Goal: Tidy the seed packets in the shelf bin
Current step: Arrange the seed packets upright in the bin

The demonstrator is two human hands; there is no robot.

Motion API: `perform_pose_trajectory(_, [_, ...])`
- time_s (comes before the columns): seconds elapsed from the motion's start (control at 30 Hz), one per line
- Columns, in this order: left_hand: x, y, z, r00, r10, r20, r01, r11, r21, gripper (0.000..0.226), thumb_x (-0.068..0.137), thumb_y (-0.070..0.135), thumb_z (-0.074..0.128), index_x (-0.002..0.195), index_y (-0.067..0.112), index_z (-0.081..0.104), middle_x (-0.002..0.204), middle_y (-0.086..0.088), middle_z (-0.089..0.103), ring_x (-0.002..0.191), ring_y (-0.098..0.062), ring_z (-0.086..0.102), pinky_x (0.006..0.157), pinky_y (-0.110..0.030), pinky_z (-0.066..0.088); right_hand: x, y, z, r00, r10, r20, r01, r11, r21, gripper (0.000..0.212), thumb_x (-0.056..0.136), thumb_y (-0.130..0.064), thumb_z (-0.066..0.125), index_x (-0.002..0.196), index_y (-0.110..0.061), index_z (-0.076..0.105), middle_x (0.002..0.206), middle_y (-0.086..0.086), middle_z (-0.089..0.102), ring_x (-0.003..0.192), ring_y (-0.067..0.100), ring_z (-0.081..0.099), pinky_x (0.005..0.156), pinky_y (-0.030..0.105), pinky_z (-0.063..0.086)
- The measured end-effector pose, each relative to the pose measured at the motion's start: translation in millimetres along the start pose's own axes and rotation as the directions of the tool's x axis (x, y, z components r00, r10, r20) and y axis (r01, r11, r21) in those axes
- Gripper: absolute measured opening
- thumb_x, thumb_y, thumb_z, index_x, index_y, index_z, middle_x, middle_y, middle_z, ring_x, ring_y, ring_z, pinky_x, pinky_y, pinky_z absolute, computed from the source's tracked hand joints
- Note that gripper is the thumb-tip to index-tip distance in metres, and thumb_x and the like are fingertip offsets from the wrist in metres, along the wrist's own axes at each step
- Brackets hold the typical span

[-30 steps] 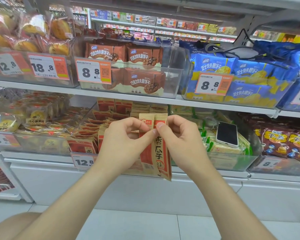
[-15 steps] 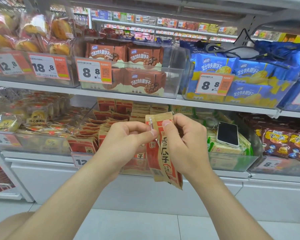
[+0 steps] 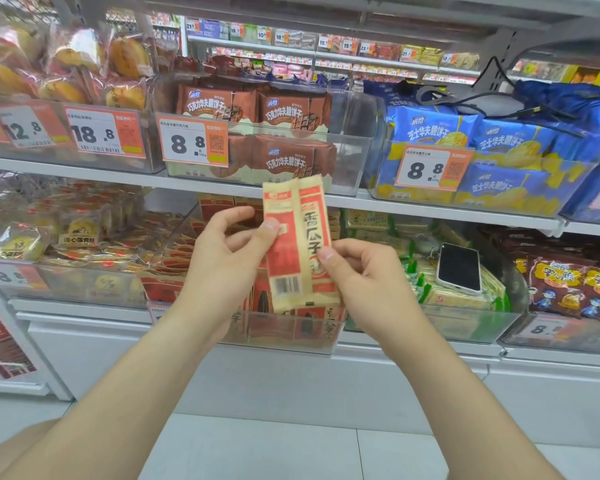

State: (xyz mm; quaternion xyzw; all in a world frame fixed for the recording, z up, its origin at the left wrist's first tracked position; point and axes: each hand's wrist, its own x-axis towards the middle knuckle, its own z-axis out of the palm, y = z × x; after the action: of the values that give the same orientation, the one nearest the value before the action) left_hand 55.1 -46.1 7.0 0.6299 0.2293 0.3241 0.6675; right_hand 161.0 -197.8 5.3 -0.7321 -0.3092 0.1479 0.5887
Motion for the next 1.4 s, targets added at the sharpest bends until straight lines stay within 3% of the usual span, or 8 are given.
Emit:
perform_pose_trajectory(0.1, [-5.3,4.7,0.7,0.963,-0.088,0.256,0.064,0.993,0.100,0.029,0.106,0.035,0.064,0.130,0.019,0.071,0.105,-0.001,0.084,0.096,-0.021,0.082,0.079,-0.037,0.068,1.6,-0.5,0.4,0.997,0.014,-0.081,-0.008,0.997,0.072,0.021,0.111,-0.025,0.056,0.111,-0.014,0.074,0.087,0.002,0.082,0.069,0.022,0.077,0.056,0.037,0.064])
perform_pose_trajectory(0.2, [-8.6,4.1,2.1,0.933,-0.109,0.344,0.094,0.994,0.061,0.031,0.104,0.033,0.066,0.128,0.013,0.072,0.107,-0.006,0.084,0.097,-0.026,0.082,0.075,-0.033,0.068,1.2,-0.3,0.3,0.997,0.034,-0.075,-0.027,0.995,0.096,0.028,0.114,-0.033,0.050,0.112,-0.013,0.070,0.071,0.004,0.076,0.044,0.016,0.061,0.039,0.027,0.048])
perform_pose_trajectory(0.37, [-3.9,4.9,-2.1,0.940,-0.134,0.314,0.140,0.990,0.004,0.036,0.099,0.036,0.069,0.126,0.013,0.073,0.108,-0.007,0.083,0.094,-0.023,0.082,0.060,-0.022,0.063,-0.1,-3.1,-9.9,0.997,0.036,0.073,-0.050,0.978,0.204,0.041,0.111,-0.039,0.054,0.108,-0.004,0.075,0.059,0.008,0.063,0.042,0.018,0.056,0.037,0.025,0.043])
perform_pose_trajectory(0.7, [-2.3,1.2,-0.8,0.936,-0.125,0.330,0.138,0.990,-0.016,0.037,0.099,0.038,0.068,0.129,0.017,0.073,0.112,-0.006,0.083,0.085,-0.013,0.078,0.054,-0.018,0.056,-0.7,-4.3,-10.7,0.996,0.048,0.072,-0.063,0.975,0.212,0.039,0.108,-0.043,0.058,0.110,-0.010,0.078,0.063,0.009,0.064,0.042,0.016,0.053,0.038,0.024,0.041])
perform_pose_trajectory(0.87, [-0.8,-1.0,-2.7,0.982,-0.053,0.179,0.060,0.997,-0.038,0.038,0.095,0.032,0.076,0.130,0.019,0.071,0.105,-0.002,0.084,0.094,-0.023,0.082,0.058,-0.023,0.062,1.1,-5.3,-11.5,0.989,0.095,0.109,-0.119,0.963,0.241,0.020,0.105,-0.018,0.067,0.121,-0.009,0.074,0.089,0.012,0.081,0.068,0.024,0.076,0.054,0.027,0.059])
perform_pose_trajectory(0.97, [-1.8,-4.7,-2.8,0.996,0.035,0.085,-0.043,0.995,0.092,0.040,0.097,0.024,0.078,0.134,0.027,0.062,0.101,0.003,0.084,0.087,-0.018,0.082,0.060,-0.030,0.066,0.5,-2.0,-8.8,0.991,0.083,0.105,-0.100,0.979,0.176,0.021,0.104,-0.010,0.068,0.125,-0.009,0.071,0.097,0.006,0.083,0.085,0.025,0.082,0.066,0.031,0.066])
perform_pose_trajectory(1.2, [-7.6,-4.0,-3.3,0.959,0.040,0.281,-0.133,0.937,0.322,0.052,0.092,0.026,0.086,0.132,0.046,0.060,0.104,0.021,0.081,0.093,-0.005,0.079,0.077,-0.035,0.068,0.3,-1.6,-5.0,0.999,0.031,0.043,-0.036,0.994,0.106,0.018,0.103,-0.009,0.069,0.121,-0.008,0.073,0.088,0.007,0.083,0.077,0.024,0.081,0.066,0.033,0.066])
perform_pose_trajectory(1.4, [-7.9,-5.2,-0.4,0.991,-0.025,0.135,-0.007,0.973,0.230,0.056,0.085,0.023,0.091,0.133,0.025,0.061,0.099,0.009,0.083,0.083,-0.014,0.082,0.067,-0.031,0.067,-0.7,3.8,1.5,0.999,0.002,-0.032,-0.003,1.000,-0.020,0.015,0.102,-0.024,0.073,0.107,-0.011,0.079,0.074,0.009,0.079,0.064,0.022,0.077,0.064,0.038,0.067])
